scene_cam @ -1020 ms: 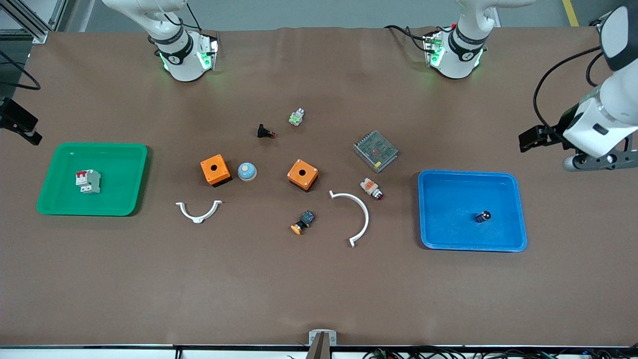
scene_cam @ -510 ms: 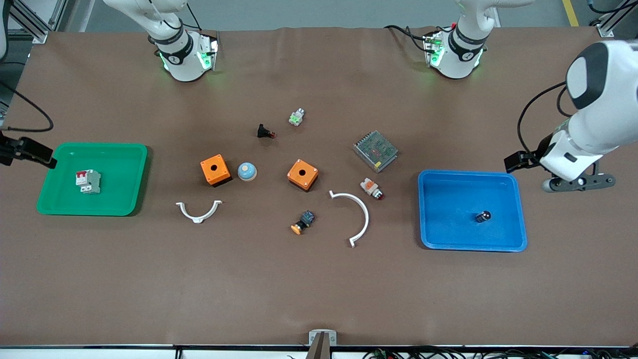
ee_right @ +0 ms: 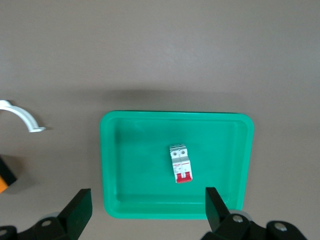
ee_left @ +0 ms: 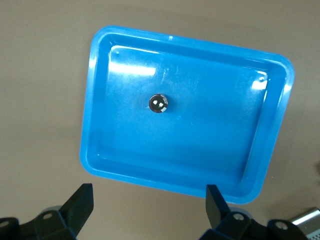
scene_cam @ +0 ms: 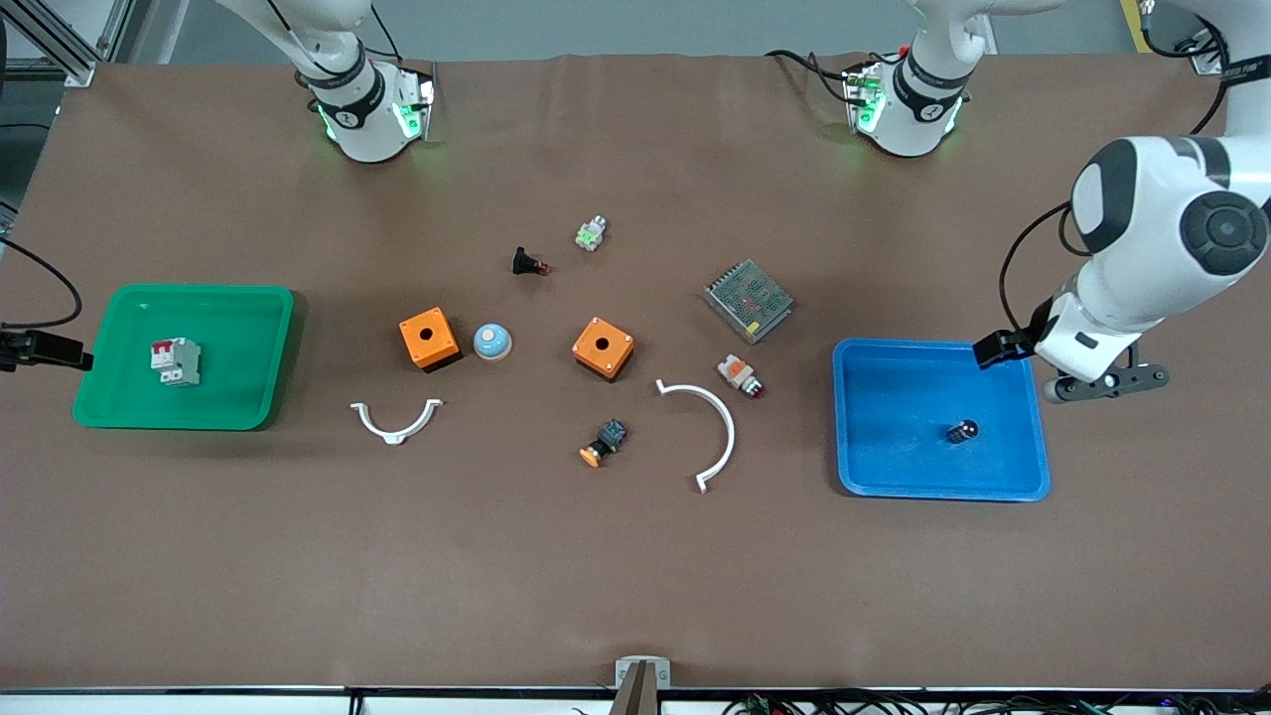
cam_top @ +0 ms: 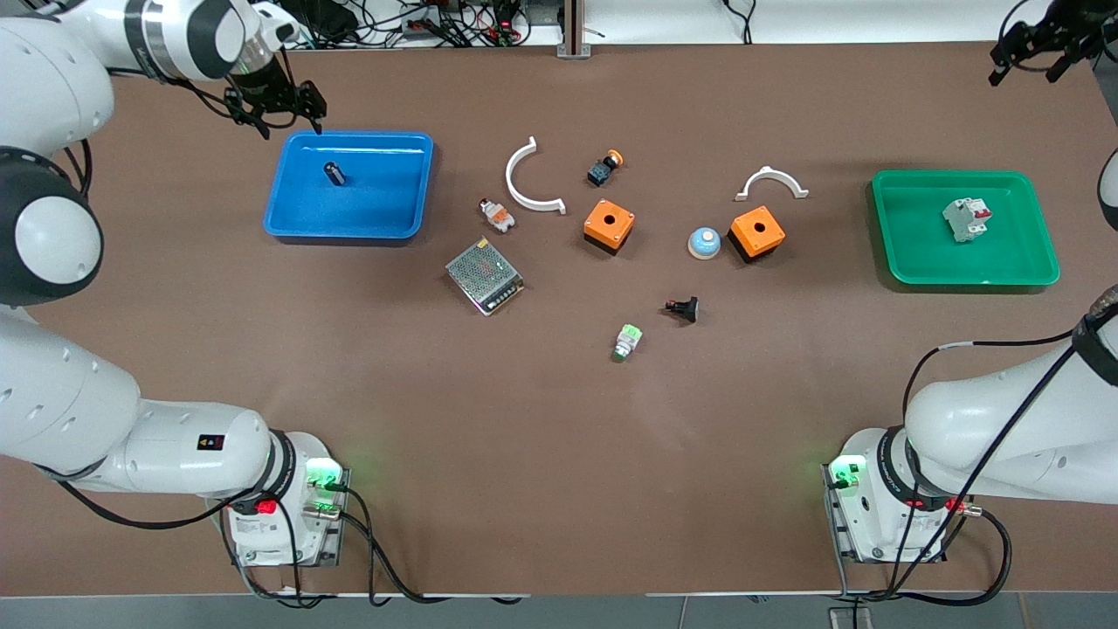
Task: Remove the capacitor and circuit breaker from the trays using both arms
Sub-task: 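Grasp the black capacitor with the left gripper while the right gripper grasps the breaker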
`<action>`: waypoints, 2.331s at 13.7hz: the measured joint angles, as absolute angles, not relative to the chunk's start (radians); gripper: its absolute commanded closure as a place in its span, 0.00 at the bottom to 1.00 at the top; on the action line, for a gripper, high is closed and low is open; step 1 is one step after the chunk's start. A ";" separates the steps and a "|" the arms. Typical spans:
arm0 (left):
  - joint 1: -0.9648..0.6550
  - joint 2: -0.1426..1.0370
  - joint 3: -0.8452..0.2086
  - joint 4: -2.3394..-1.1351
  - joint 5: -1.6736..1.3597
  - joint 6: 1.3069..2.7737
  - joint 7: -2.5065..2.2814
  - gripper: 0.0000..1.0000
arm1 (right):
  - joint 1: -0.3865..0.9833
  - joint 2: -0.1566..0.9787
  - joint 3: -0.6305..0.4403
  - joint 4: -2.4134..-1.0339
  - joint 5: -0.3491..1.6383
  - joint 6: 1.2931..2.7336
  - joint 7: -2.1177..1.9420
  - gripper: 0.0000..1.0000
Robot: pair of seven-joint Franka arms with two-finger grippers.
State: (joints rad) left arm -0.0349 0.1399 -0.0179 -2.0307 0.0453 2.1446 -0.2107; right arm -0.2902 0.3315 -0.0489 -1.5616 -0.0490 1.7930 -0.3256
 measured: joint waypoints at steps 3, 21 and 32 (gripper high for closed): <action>-0.024 0.212 -0.017 -2.056 0.045 2.240 -0.222 0.05 | -0.330 0.374 -0.049 -1.644 -0.049 1.920 -0.384 0.00; 0.014 0.495 -0.016 -2.022 0.045 2.596 -0.222 0.33 | -0.435 0.402 -0.049 -2.052 -0.049 2.336 -0.601 0.21; 0.010 0.521 -0.023 -1.999 0.045 2.596 -0.257 0.96 | -0.438 0.429 -0.040 -2.041 -0.049 2.359 -0.643 0.73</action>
